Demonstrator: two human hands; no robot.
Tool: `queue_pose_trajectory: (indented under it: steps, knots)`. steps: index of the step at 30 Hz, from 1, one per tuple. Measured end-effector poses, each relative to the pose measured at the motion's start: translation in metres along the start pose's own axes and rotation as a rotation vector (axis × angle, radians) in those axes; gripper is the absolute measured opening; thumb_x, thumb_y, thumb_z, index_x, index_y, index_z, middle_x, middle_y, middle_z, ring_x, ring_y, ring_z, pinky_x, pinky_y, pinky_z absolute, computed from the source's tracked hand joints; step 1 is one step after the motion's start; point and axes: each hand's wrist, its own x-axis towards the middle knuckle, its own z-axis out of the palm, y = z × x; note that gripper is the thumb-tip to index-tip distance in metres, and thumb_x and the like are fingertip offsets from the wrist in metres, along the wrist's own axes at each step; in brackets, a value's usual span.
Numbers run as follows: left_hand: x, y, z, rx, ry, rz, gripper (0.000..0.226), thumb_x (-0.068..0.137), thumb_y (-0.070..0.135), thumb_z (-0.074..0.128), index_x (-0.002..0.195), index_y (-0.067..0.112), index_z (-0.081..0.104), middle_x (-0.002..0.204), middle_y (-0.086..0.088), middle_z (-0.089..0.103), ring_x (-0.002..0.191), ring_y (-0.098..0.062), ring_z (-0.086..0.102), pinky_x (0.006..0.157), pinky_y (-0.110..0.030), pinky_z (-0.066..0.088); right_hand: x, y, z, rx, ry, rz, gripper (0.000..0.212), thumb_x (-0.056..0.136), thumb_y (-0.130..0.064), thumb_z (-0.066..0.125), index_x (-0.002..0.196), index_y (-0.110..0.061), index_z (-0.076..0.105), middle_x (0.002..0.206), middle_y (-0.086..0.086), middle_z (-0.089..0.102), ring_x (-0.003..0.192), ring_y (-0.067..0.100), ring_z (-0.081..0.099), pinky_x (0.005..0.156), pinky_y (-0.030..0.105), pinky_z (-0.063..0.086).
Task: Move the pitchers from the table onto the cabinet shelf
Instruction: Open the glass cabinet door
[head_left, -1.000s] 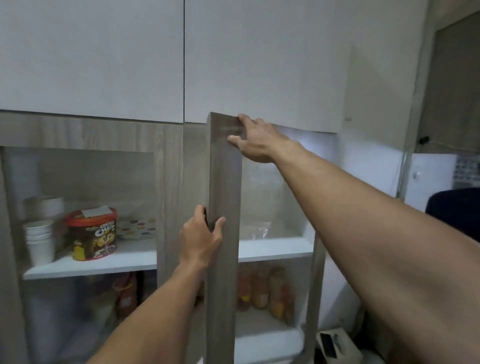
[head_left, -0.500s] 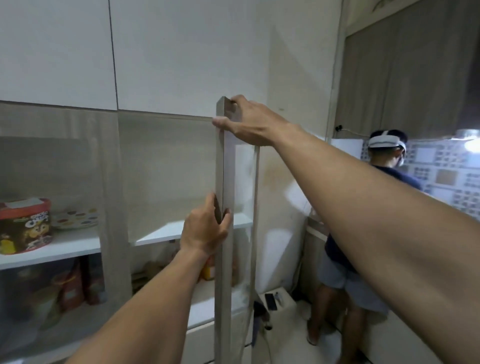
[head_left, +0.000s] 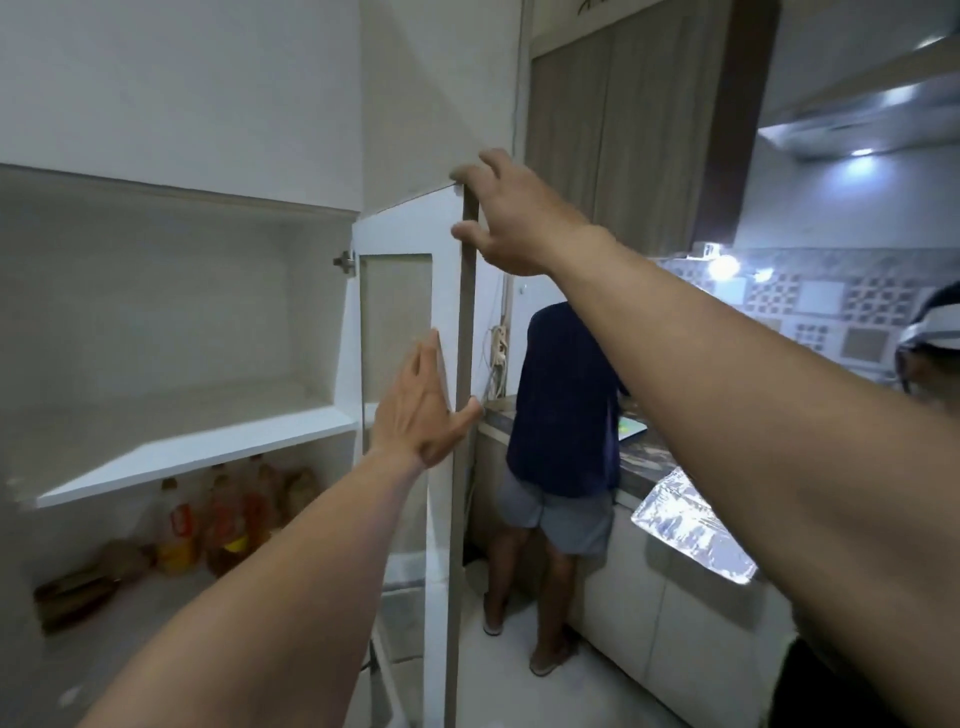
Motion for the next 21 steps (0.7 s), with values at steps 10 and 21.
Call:
queue_pose_trajectory:
  steps: [10, 21]
  knots:
    - [0.05, 0.051, 0.093, -0.055, -0.002, 0.026, 0.111, 0.082, 0.053, 0.063, 0.154, 0.016, -0.013, 0.165, -0.01, 0.001, 0.152, -0.026, 0.004, 0.119, -0.04, 0.02, -0.022, 0.091, 0.032, -0.273, 0.041, -0.009, 0.061, 0.103, -0.019, 0.047, 0.156, -0.006, 0.02, 0.165, 0.012, 0.016, 0.144, 0.033, 0.029, 0.111, 0.047, 0.035]
    - [0.083, 0.095, 0.147, 0.019, 0.028, -0.075, 0.11, 0.077, 0.054, 0.069, 0.154, 0.02, -0.002, 0.162, -0.015, 0.012, 0.145, -0.036, 0.025, 0.111, -0.047, 0.036, -0.021, 0.16, 0.058, -0.201, -0.011, 0.098, 0.068, 0.1, -0.016, 0.048, 0.157, -0.007, 0.013, 0.165, 0.019, 0.009, 0.146, 0.037, 0.025, 0.114, 0.056, 0.032]
